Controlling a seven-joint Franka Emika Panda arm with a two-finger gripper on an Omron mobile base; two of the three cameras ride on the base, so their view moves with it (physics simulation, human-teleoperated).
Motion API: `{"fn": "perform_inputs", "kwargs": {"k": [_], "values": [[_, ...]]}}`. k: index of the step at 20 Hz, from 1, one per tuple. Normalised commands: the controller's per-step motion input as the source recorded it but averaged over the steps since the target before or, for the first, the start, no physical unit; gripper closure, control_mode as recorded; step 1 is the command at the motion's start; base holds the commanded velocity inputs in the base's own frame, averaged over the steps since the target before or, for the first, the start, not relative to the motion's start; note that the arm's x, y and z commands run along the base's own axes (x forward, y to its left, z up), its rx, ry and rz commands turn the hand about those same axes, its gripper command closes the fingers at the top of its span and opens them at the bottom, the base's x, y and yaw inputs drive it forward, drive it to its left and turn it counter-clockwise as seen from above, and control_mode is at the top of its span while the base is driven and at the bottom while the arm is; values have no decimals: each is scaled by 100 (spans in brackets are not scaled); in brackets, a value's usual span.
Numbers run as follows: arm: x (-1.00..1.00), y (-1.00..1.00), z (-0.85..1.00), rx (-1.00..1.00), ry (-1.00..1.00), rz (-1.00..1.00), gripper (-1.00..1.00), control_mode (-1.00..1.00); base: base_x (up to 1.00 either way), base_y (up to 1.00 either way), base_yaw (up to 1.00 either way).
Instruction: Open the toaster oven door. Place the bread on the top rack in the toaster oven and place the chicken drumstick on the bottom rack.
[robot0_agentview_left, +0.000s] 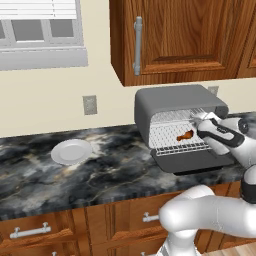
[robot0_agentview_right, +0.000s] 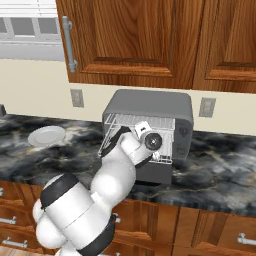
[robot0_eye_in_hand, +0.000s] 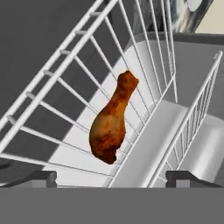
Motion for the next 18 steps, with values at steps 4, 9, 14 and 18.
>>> {"fn": "perform_inputs", "kwargs": {"k": [4, 9, 14, 18], "values": [[0, 0, 10, -28, -13, 22, -100, -100, 0, 0, 0], [0, 6, 8, -31, -18, 8, -100, -100, 0, 0, 0], [0, 25, 0, -32, -26, 0, -100, -100, 0, 0, 0], [0, 24, 0, -26, -19, 2, -100, -100, 0, 0, 0]]}}
